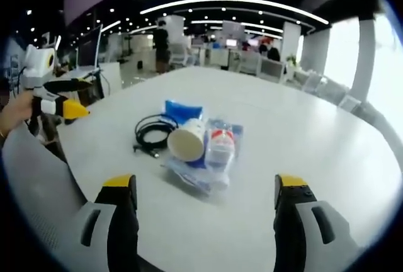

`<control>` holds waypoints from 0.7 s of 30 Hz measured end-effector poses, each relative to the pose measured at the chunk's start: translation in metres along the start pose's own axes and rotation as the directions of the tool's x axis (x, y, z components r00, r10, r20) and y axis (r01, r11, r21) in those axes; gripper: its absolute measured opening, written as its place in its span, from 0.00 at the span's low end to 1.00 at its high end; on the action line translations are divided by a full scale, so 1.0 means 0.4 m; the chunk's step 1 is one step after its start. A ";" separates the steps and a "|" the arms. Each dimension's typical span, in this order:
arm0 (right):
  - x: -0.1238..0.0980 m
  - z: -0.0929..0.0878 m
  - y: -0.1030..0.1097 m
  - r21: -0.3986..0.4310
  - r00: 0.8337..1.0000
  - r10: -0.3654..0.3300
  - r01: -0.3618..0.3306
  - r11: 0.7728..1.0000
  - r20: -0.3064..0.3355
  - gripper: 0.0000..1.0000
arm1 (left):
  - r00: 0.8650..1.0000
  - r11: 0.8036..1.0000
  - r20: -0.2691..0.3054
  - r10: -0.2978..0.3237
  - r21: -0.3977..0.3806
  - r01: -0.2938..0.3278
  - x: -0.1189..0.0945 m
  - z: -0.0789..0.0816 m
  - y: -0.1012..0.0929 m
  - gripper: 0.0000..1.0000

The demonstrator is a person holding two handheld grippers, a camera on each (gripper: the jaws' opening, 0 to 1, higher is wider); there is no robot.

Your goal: Arrange the tabletop items into an orderly group along one side of the table until the central work area is clear of visible clutter.

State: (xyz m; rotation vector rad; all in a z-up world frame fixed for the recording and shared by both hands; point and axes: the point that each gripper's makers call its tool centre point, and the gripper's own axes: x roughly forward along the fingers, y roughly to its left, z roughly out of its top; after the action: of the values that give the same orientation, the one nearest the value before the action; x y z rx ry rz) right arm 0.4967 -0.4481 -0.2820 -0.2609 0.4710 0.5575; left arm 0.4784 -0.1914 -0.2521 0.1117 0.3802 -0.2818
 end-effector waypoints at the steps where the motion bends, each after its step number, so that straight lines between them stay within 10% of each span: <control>1: 0.001 0.005 0.003 -0.008 1.000 0.006 -0.006 1.000 0.006 0.85 | 1.000 1.000 0.000 -0.002 0.002 0.002 0.000 0.000 -0.001 0.91; 21: 0.102 0.094 0.032 -0.083 0.992 0.120 -0.118 0.990 0.028 0.81 | 1.000 1.000 -0.005 0.006 0.003 -0.006 -0.005 -0.002 0.007 0.90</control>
State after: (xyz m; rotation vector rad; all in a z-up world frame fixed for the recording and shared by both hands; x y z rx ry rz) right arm 0.5333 -0.4058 -0.2713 -0.3023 0.4339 0.6976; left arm 0.4773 -0.1880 -0.2520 0.1161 0.3840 -0.2761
